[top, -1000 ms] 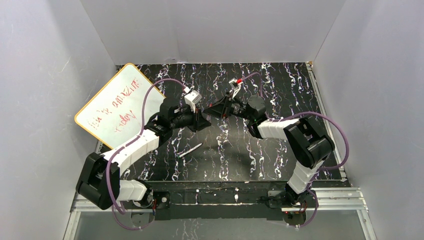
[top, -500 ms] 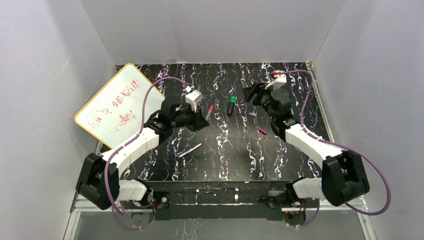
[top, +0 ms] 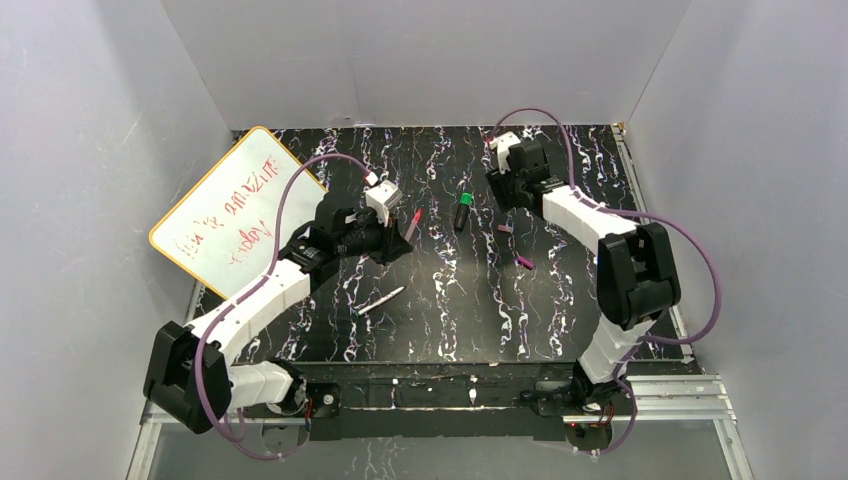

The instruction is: Insert the pens into the pen caps

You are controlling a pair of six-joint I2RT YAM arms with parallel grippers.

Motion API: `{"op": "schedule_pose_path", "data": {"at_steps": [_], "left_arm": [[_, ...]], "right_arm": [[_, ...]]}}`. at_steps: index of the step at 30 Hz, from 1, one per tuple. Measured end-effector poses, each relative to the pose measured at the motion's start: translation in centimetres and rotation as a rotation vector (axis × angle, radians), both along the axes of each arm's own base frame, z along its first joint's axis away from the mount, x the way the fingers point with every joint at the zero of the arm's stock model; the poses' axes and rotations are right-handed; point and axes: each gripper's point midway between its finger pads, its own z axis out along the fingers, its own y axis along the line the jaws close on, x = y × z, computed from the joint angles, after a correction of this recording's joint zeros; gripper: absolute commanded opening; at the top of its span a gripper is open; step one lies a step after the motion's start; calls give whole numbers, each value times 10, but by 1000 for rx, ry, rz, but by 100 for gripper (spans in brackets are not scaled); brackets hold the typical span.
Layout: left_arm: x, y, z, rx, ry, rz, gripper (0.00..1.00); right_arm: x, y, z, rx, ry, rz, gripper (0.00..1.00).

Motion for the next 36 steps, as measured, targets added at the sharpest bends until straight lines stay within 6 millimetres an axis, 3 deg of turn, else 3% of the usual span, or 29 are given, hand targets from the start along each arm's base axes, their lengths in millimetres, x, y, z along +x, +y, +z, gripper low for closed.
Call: {"op": "schedule_pose_path", "data": {"at_steps": [2,3,5,6,8,13,15,19,25,28,36], "left_arm": [[-3,4,2,19,-10,-4,0],[-4,5,2,23,-13,-4,0],[-5,7,3,28,-16,-2,0],[-5,7,3,29,-17,-2,0],[-6,7,4,30,-20,-3,0],[-7,9,4,33,-16,-1,0],[-7,9,4,35,-15,2,0],[-7,10,6,31,-19,6,0],[-7,10,8,25,-21,12,0],[-6,10,8,26,-21,17,0],[-5,11,8,29,-19,31,0]], "right_arm": [[-1,-12,-14,-31,62,-14,70],[-3,-29,-18,-38,98,-74,70],[-4,-34,-14,30,111,-186,70],[-5,-32,-10,93,117,-253,70],[-8,-23,0,238,122,-353,86],[-14,7,35,690,136,-599,97],[-15,12,39,826,163,-731,99],[-22,10,15,959,256,-1057,99],[-22,9,-35,971,375,-1419,97],[-32,10,-52,976,426,-1543,87],[-38,10,-68,1052,463,-1728,69]]}}
